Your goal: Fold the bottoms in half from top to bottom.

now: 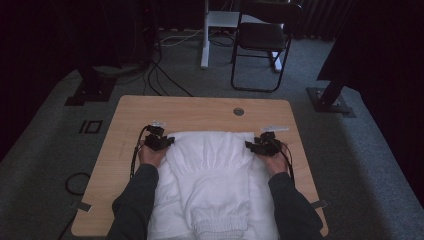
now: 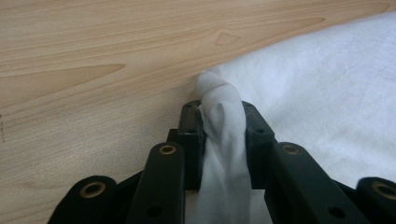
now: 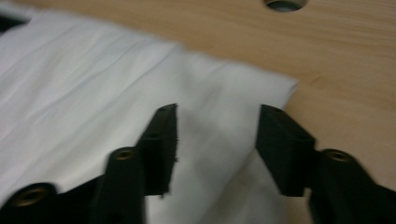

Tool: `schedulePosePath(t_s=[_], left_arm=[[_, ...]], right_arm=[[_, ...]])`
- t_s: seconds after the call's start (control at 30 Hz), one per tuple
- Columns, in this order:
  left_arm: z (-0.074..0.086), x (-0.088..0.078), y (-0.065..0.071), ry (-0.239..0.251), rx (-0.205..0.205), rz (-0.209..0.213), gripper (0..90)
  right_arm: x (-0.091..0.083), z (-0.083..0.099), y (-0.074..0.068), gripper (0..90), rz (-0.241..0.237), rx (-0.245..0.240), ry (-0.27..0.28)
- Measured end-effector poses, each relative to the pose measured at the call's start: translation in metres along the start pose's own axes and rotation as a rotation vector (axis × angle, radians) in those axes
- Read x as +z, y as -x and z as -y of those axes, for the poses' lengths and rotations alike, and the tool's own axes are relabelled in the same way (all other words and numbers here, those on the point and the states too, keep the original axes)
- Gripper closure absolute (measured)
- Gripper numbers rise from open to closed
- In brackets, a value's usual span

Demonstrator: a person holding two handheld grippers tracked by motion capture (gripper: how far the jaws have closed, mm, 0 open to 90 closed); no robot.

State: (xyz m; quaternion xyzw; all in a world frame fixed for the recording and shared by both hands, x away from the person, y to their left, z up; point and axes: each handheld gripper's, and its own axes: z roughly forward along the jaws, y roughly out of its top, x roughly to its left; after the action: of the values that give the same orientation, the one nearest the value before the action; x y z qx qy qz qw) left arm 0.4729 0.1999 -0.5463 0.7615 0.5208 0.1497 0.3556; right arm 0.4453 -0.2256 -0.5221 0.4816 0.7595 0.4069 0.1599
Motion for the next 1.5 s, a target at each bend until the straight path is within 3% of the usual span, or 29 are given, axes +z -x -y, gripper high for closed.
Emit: schedulePosePath(t_s=[0.07,0.13,0.2,0.33,0.47,0.57,0.63,0.77,1.07,1.23,1.33,1.5], left_arm=[[0.0,0.0,0.0,0.0,0.001,0.001,75.2],[0.0,0.0,-0.001,0.003,-0.003,0.007,75.1],[0.0,0.0,-0.001,0.005,-0.003,0.01,75.0],[0.001,0.0,-0.001,0.008,-0.002,0.012,75.0],[0.001,0.0,-0.002,0.009,-0.002,0.013,75.0],[0.001,0.0,-0.001,0.008,-0.002,0.012,75.0],[0.001,0.0,-0.001,0.008,-0.002,0.01,75.0],[0.001,0.0,-0.001,0.007,-0.003,0.008,75.1],[0.001,0.0,0.001,0.011,-0.013,0.003,77.0],[-0.003,-0.001,-0.003,-0.005,-0.068,0.03,79.3],[-0.008,-0.006,-0.006,0.007,-0.077,0.045,79.9],[-0.029,-0.025,-0.006,0.074,-0.085,0.078,80.2]], right_arm=[[0.01,-0.008,0.012,34.1,0.016,0.044,-0.003],[0.022,-0.014,0.022,27.7,-0.004,0.085,-0.013],[0.033,-0.018,0.028,26.0,0.016,0.085,-0.035],[0.049,-0.019,0.035,23.5,-0.002,0.109,-0.074],[0.057,-0.015,0.031,34.3,-0.005,0.08,-0.104],[0.058,-0.014,0.029,46.8,0.008,0.073,-0.09],[0.057,-0.015,0.029,60.6,-0.022,0.095,-0.1],[0.057,-0.016,0.03,75.5,-0.055,0.099,-0.13],[0.057,-0.016,0.025,82.7,-0.035,0.079,-0.147],[0.055,-0.017,0.027,83.4,-0.055,0.081,-0.144],[0.046,-0.023,0.031,83.8,-0.079,0.102,-0.111],[0.033,-0.038,0.028,84.1,-0.07,0.04,-0.091]])
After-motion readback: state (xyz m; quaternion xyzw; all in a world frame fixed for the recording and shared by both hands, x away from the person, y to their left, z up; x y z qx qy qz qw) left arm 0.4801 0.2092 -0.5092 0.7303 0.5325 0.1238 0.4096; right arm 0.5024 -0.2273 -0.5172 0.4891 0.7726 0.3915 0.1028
